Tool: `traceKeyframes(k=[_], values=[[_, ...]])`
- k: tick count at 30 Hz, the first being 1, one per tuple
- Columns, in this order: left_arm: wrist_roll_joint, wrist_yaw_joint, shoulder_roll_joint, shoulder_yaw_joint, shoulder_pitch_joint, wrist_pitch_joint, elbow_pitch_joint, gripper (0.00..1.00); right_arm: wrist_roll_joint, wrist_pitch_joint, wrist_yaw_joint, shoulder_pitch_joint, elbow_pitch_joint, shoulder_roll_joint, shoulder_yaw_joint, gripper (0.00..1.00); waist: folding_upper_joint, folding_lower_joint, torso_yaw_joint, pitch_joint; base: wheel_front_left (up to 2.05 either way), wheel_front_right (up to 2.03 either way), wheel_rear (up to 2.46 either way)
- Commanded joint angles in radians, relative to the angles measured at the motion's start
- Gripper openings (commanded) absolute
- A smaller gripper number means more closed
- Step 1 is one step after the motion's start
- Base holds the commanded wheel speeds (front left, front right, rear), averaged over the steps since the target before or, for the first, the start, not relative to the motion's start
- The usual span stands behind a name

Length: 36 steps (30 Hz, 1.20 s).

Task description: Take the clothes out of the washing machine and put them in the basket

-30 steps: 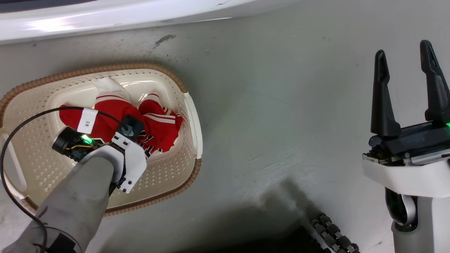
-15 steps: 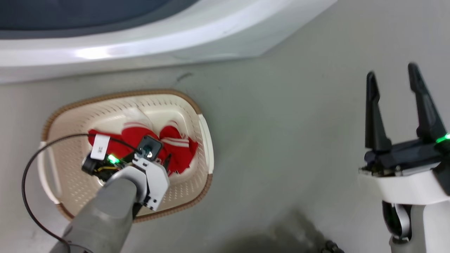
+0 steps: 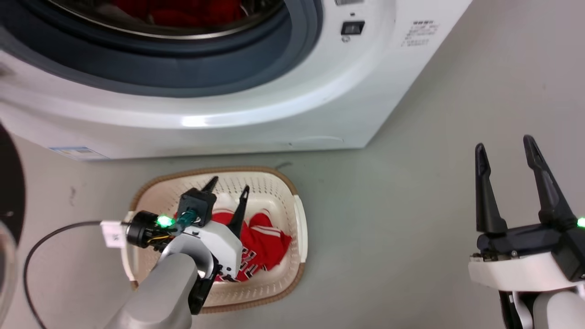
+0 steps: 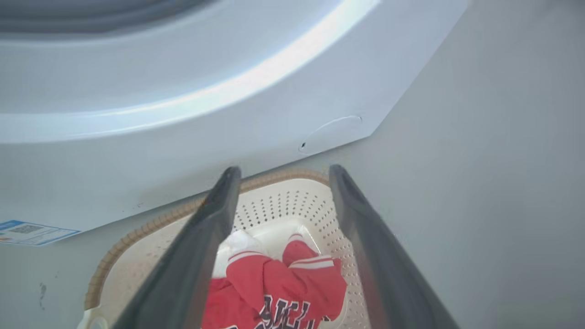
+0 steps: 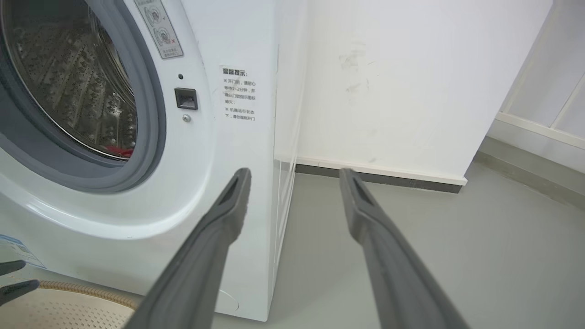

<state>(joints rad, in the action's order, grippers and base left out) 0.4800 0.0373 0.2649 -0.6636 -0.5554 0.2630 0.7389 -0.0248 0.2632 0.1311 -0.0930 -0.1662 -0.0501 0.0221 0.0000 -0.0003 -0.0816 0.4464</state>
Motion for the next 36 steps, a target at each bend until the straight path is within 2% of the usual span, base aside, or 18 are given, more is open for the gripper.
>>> traceKeyframes(k=[1, 9, 15, 18, 23, 29, 36], values=[[-0.031, 0.018, 0.013, 0.037, 0.041, 0.002, -0.072, 1.00, -0.002, 0.002, -0.001, 0.020, 0.002, 0.000, 0.003, 1.00, 0.0000, 0.0003, 0.034, -0.058, 0.00, 0.00, 0.00], [-0.146, 0.067, 0.019, 0.229, 0.185, 0.002, -0.385, 1.00, 0.002, 0.002, -0.001, 0.065, 0.013, 0.000, 0.003, 1.00, 0.0000, 0.0003, 0.049, -0.134, 0.00, 0.00, 0.00], [-0.210, 0.073, -0.027, 0.375, 0.261, 0.002, -0.555, 1.00, 0.017, 0.002, -0.001, 0.079, 0.018, 0.000, 0.007, 1.00, 0.0000, 0.0003, 0.034, -0.172, 0.00, 0.00, 0.00], [-0.227, 0.061, -0.055, 0.438, 0.279, 0.002, -0.586, 1.00, 0.018, 0.002, -0.001, 0.082, 0.019, 0.000, 0.006, 1.00, 0.0000, 0.0003, 0.025, -0.181, 0.00, 0.00, 0.00], [-0.240, 0.027, -0.100, 0.516, 0.217, 0.002, -0.546, 1.00, 0.029, 0.002, -0.001, 0.072, 0.016, 0.000, 0.007, 1.00, 0.0000, 0.0003, 0.006, -0.166, 0.00, 0.00, 0.00], [-0.263, -0.010, -0.114, 0.548, 0.077, 0.003, -0.443, 1.00, 0.034, 0.002, -0.001, 0.030, 0.003, 0.000, -0.011, 1.00, 0.0000, 0.0003, -0.022, -0.108, 0.00, 0.00, 0.00], [-0.295, -0.056, -0.075, 0.561, -0.191, 0.002, -0.214, 1.00, 0.045, 0.002, -0.001, -0.048, -0.027, 0.000, -0.048, 1.00, 0.0000, 0.0003, -0.071, 0.023, 0.00, 0.00, 0.00]])
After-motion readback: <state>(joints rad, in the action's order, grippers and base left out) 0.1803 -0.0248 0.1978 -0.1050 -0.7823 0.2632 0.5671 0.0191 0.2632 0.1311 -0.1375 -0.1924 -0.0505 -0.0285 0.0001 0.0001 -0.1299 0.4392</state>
